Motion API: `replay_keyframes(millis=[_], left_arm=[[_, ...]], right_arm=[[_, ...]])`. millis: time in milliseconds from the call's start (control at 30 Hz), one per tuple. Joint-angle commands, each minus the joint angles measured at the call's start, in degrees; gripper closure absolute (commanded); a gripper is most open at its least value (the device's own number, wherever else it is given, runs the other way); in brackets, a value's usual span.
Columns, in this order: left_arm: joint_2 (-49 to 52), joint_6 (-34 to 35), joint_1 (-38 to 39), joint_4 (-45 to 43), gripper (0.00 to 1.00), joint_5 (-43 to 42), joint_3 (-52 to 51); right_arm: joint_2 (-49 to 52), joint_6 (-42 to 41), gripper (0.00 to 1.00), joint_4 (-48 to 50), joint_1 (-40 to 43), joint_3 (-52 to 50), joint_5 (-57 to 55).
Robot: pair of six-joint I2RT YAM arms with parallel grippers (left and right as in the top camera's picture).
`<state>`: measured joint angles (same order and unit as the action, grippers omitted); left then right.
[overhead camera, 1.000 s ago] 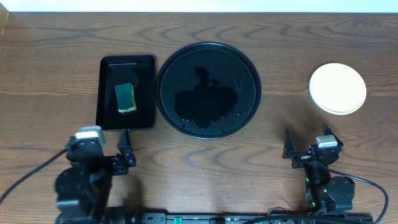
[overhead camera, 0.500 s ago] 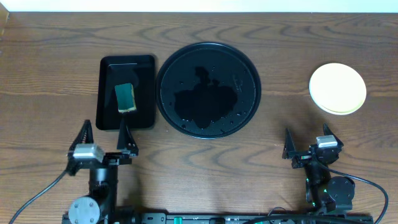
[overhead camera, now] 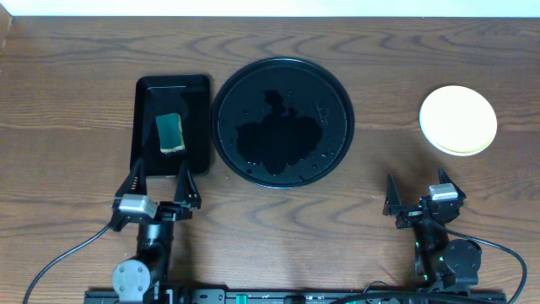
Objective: Clean dirty plates on tray and stack at the side
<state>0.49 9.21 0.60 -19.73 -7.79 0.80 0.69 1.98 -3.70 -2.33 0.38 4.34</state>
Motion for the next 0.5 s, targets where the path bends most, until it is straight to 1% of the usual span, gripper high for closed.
replay_keyframes(millis=[0,200,367,433,467], left_arm=[[-0.39,0.28,-0.09,2.19,0.13,-0.52,-0.59],[-0.39,-1.77,-1.97,10.86,0.13,-0.55,-0.57],[-0.39,-6.75,-2.29,20.70,0.13,-0.57,-0.57],[-0.39,-7.82,-2.29,23.37,0.13,-0.50,-0.57],[-0.39,-8.50,-2.29,23.12,0.13,-0.55,-0.59]], right_arm=[[-0.42,0.66,0.01,-0.22,-1.07,-0.07,0.42],[-0.42,0.66,0.01,-0.22,-1.07,-0.07,0.42],[-0.42,0.66,0.01,-0.22,-1.07,-0.07,0.42],[-0.39,0.66,0.01,-0.22,-1.07,-0.07,0.42],[-0.39,0.66,0.01,-0.22,-1.07,-0.07,0.42]])
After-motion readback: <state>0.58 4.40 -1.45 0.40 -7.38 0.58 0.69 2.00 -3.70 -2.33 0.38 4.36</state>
